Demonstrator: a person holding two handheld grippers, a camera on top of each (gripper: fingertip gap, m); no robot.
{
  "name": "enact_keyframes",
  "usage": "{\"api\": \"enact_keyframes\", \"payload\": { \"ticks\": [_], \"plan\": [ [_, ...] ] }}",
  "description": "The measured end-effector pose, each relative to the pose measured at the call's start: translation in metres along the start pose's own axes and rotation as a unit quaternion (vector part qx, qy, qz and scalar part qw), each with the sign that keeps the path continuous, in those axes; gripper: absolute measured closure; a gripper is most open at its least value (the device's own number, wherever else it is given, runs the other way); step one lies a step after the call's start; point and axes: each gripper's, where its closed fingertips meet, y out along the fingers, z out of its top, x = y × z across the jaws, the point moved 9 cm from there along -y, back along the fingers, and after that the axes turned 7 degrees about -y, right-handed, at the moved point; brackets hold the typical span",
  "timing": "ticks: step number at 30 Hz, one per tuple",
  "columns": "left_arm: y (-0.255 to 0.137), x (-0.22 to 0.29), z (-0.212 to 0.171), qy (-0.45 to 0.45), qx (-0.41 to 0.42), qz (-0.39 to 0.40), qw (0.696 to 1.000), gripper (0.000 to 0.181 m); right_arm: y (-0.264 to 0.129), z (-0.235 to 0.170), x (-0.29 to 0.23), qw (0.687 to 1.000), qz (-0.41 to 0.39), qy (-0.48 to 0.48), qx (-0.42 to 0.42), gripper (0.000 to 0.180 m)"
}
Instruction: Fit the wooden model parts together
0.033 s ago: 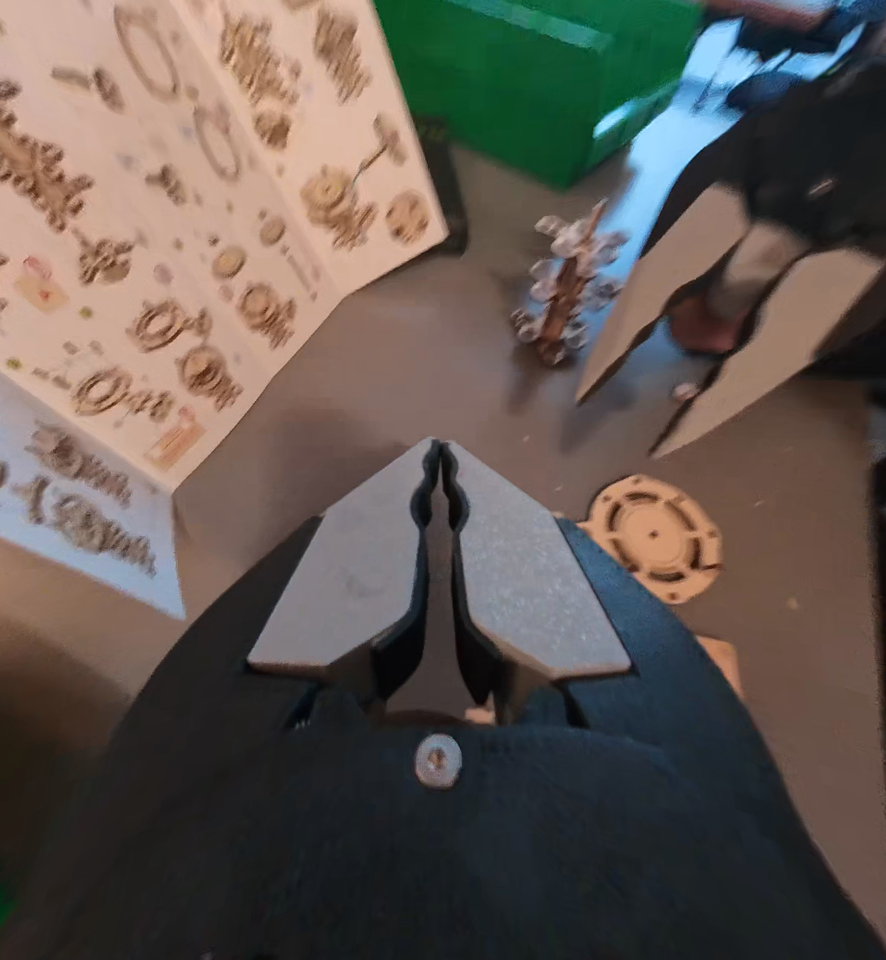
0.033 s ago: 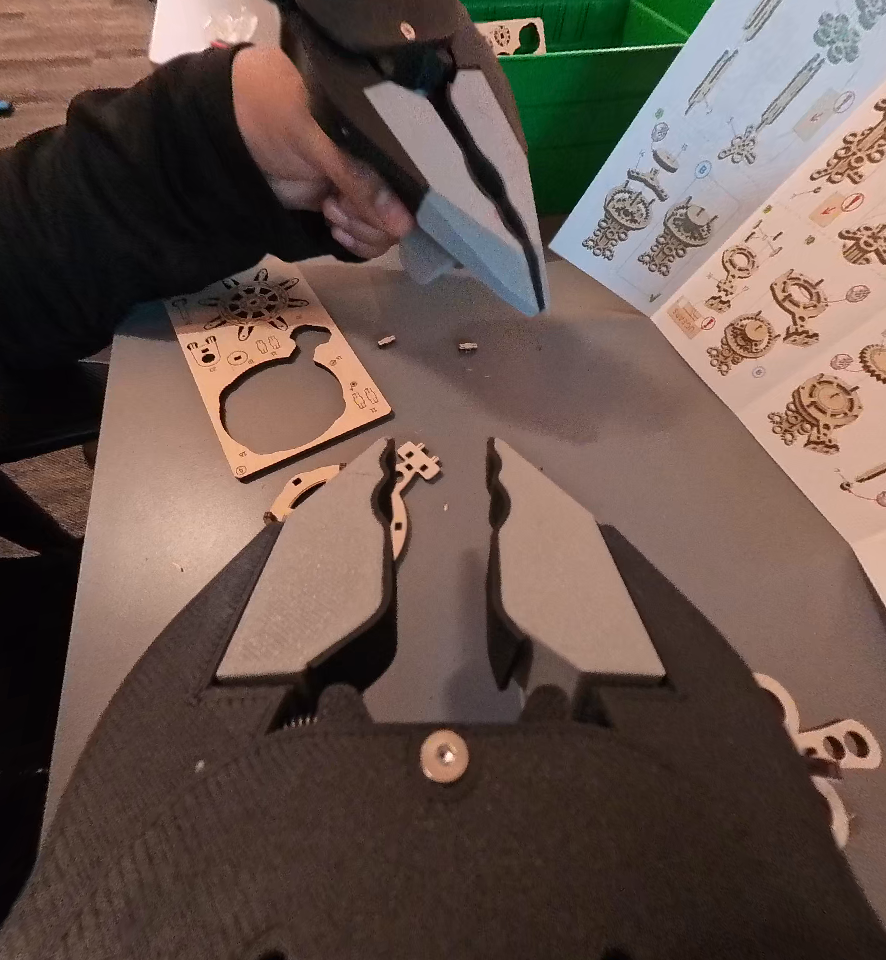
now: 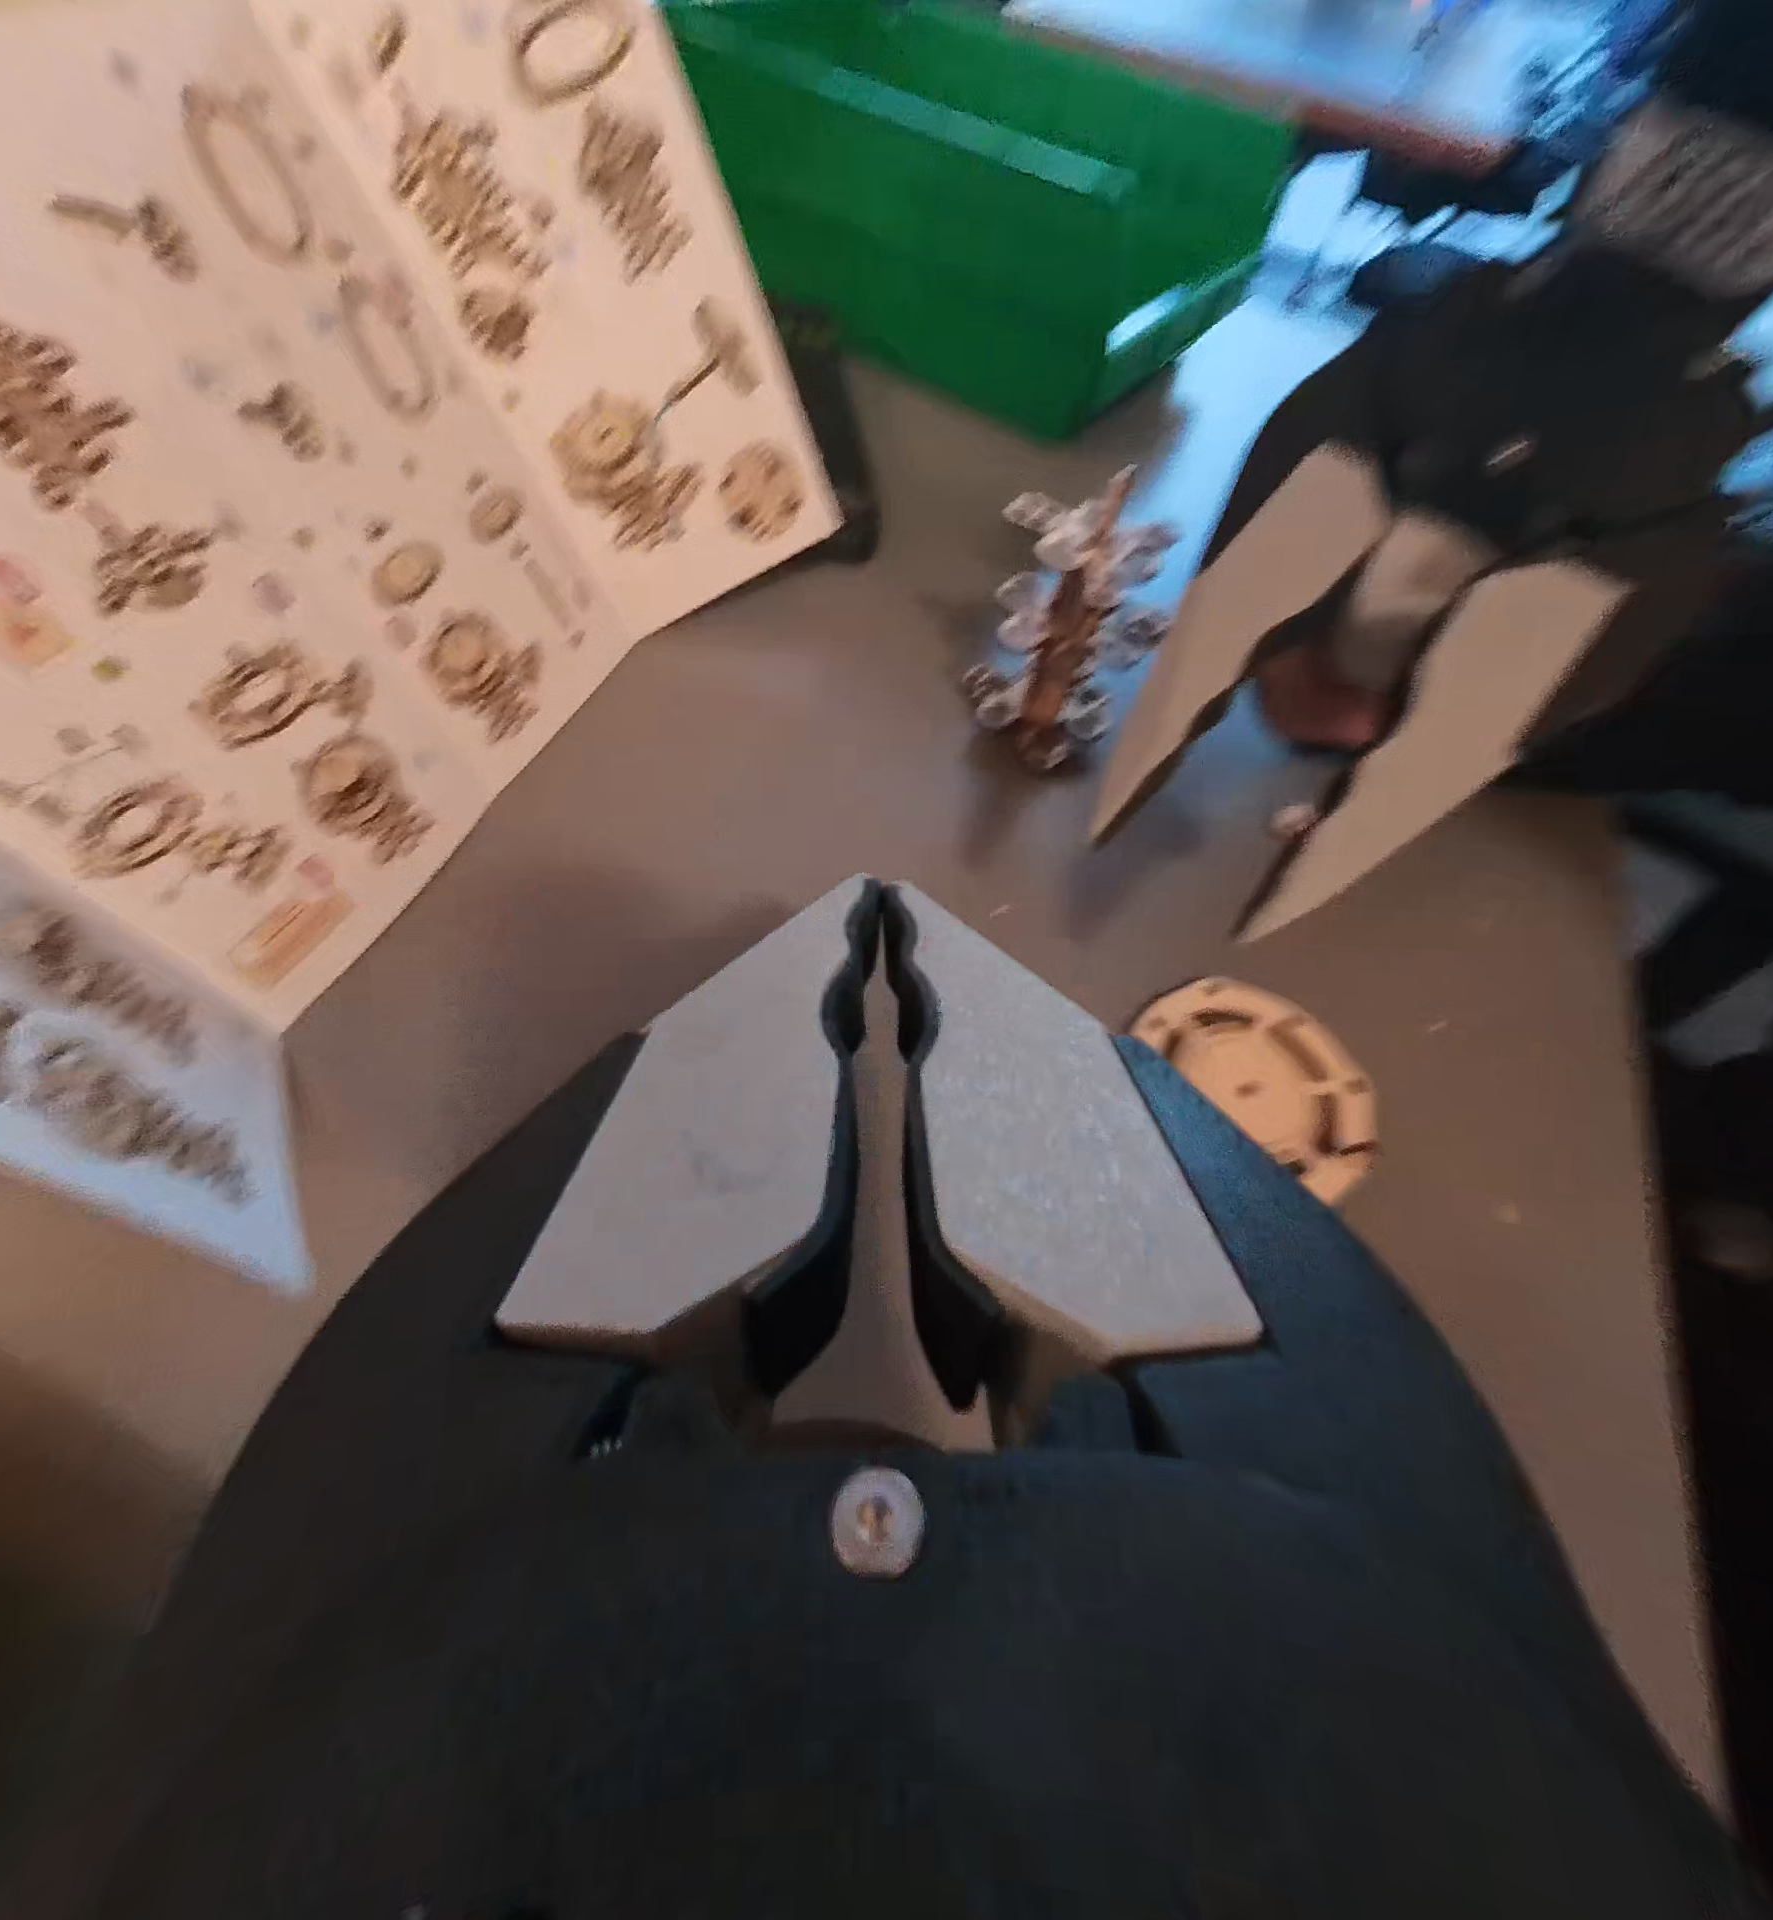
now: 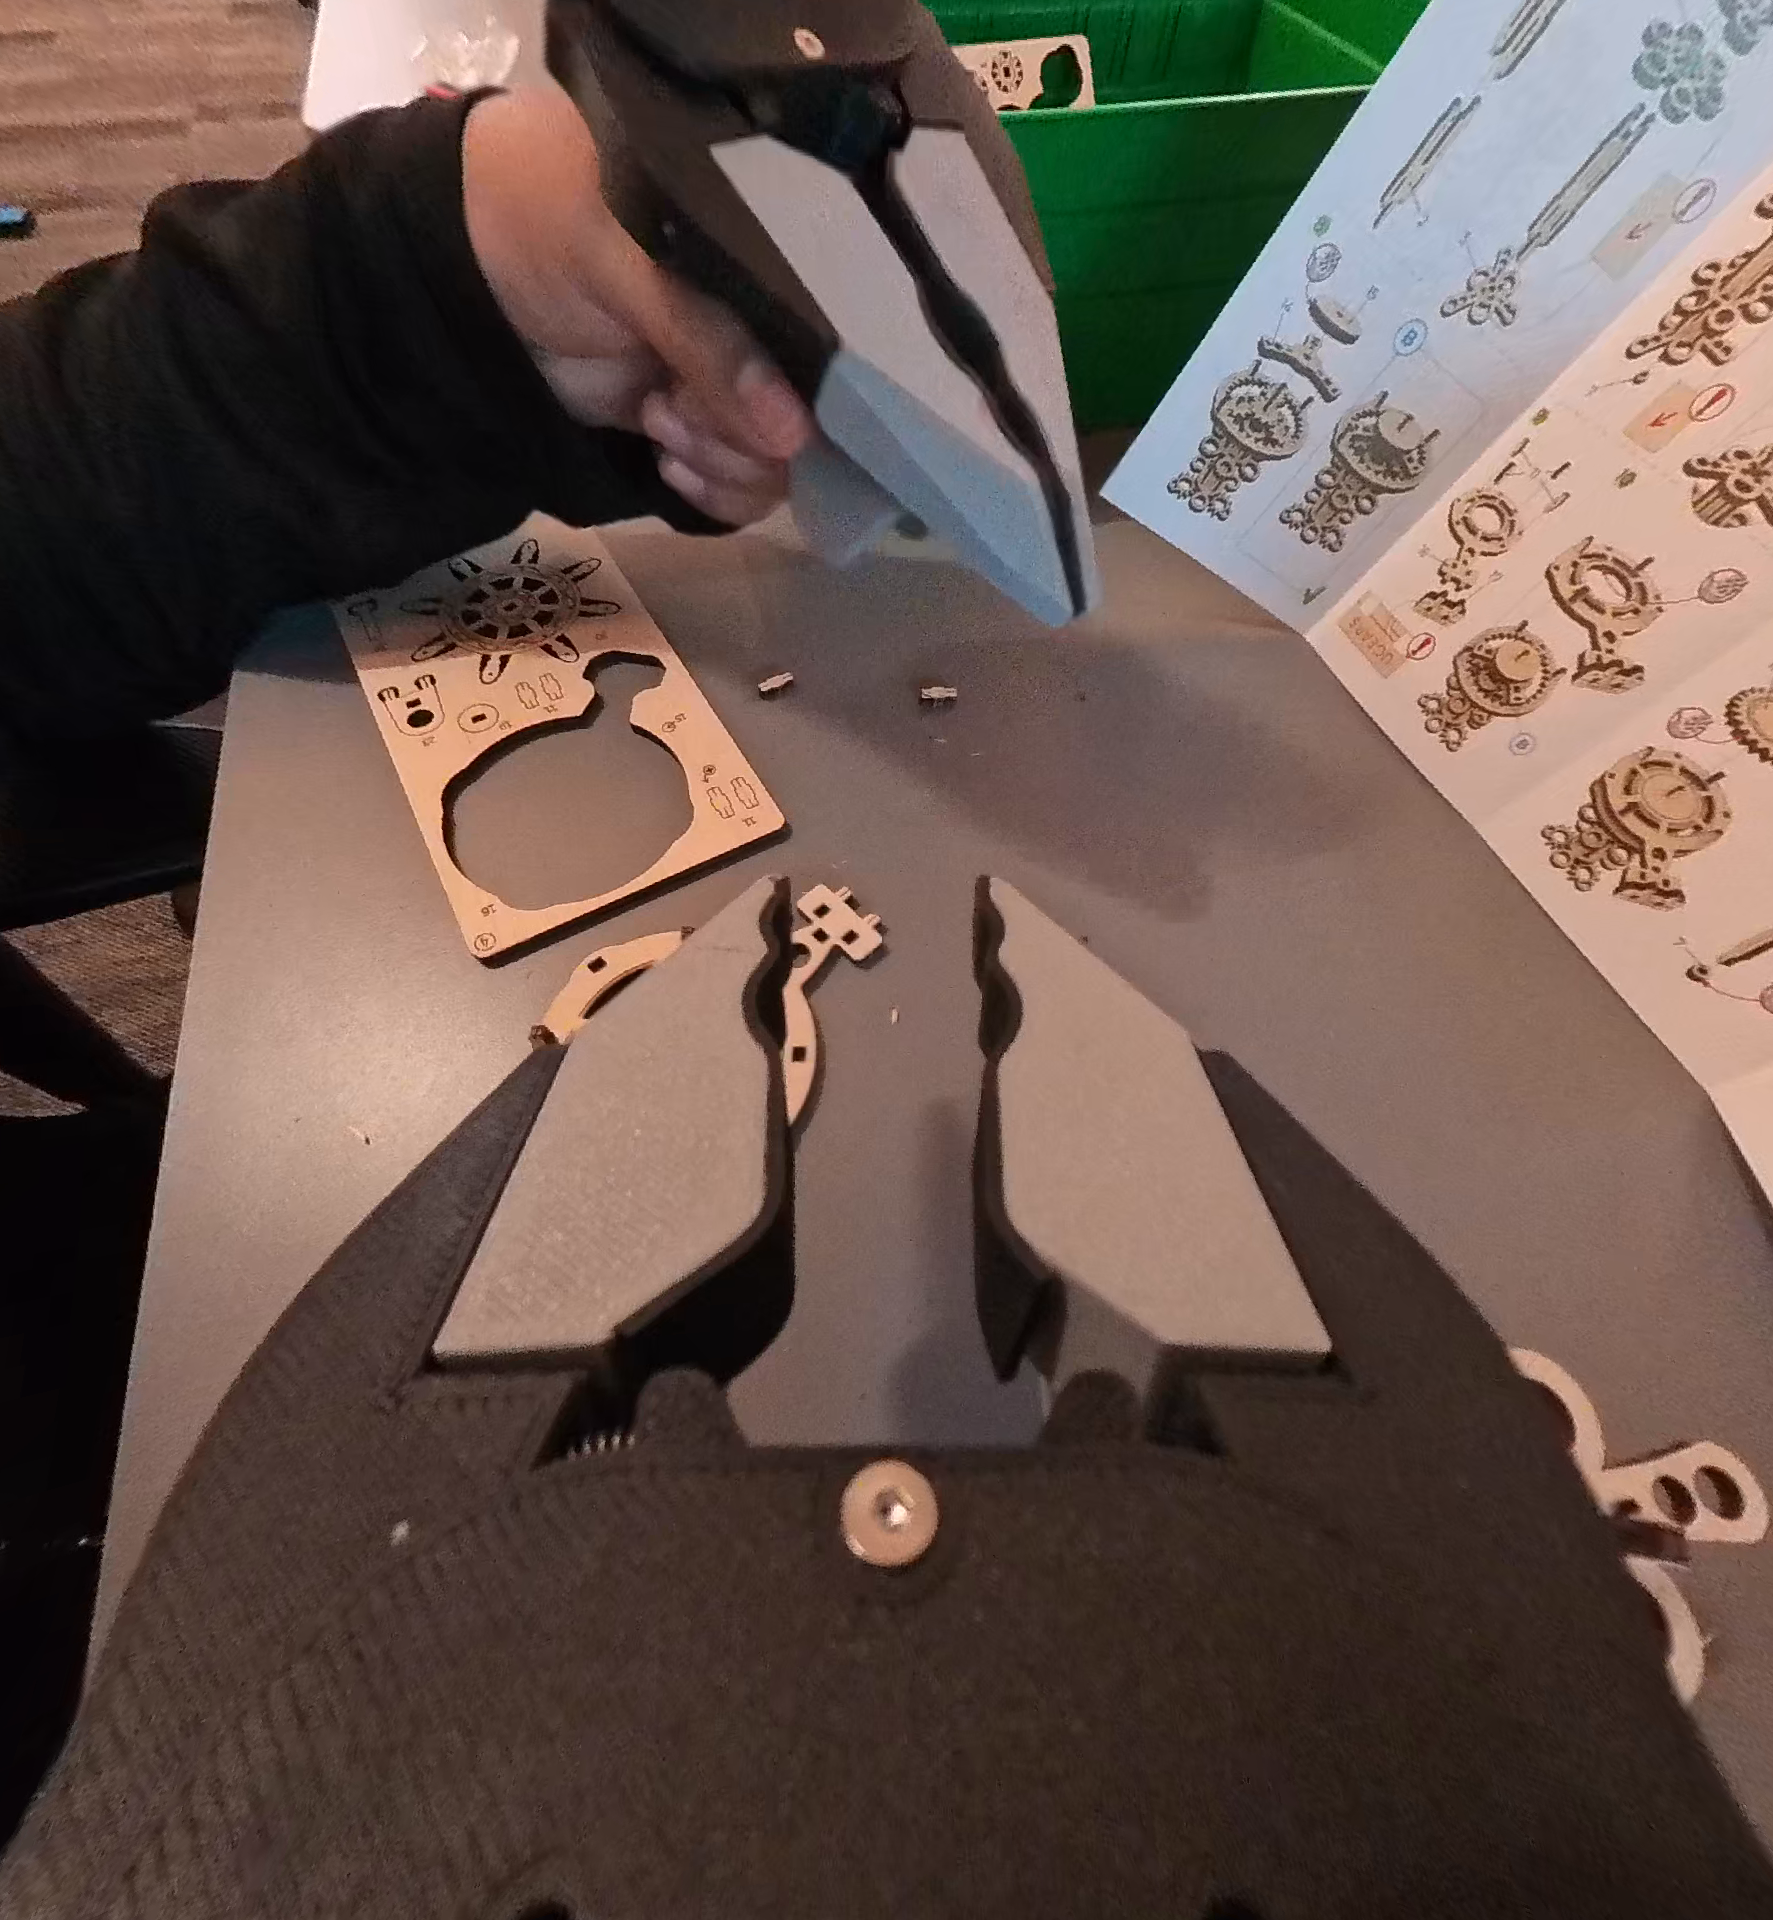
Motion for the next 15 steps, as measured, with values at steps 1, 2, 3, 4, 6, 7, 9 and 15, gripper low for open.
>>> {"api": "enact_keyframes", "payload": {
  "ticks": [1, 2, 3, 4, 6, 7, 9, 15],
  "plan": [
    [0.0, 0.006, 0.002, -0.009, 0.019, -0.044, 0.999, 0.181, 0.0, 0.0, 0.0, 1.0, 0.0, -0.001, 0.001, 0.149],
    [0.001, 0.01, 0.004, -0.017, 0.029, -0.077, 0.996, 0.181, 0.0, 0.0, -0.001, 1.0, -0.001, -0.004, 0.001, 0.149],
    [0.002, 0.01, 0.005, -0.025, 0.033, -0.079, 0.996, 0.181, 0.0, 0.0, -0.001, 1.0, -0.002, -0.006, 0.0, 0.149],
    [0.001, 0.008, 0.006, -0.031, 0.039, -0.07, 0.996, 0.181, 0.001, 0.0, -0.001, 1.0, -0.004, -0.009, -0.003, 0.149],
    [-0.003, 0.004, 0.007, -0.049, 0.054, -0.066, 0.995, 0.18, 0.001, 0.0, -0.001, 1.0, -0.006, -0.011, -0.005, 0.149],
    [-0.004, -0.002, 0.006, -0.06, 0.046, -0.043, 0.996, 0.175, 0.001, 0.0, -0.001, 1.0, -0.006, -0.011, -0.006, 0.149],
    [-0.006, -0.012, -0.001, -0.06, -0.003, 0.014, 0.998, 0.165, 0.001, 0.0, -0.001, 1.0, -0.004, -0.01, -0.006, 0.149],
    [-0.004, -0.017, -0.019, -0.03, -0.108, 0.086, 0.99, 0.17, 0.001, 0.0, -0.002, 1.0, -0.006, -0.015, -0.007, 0.15]
  ]
}}
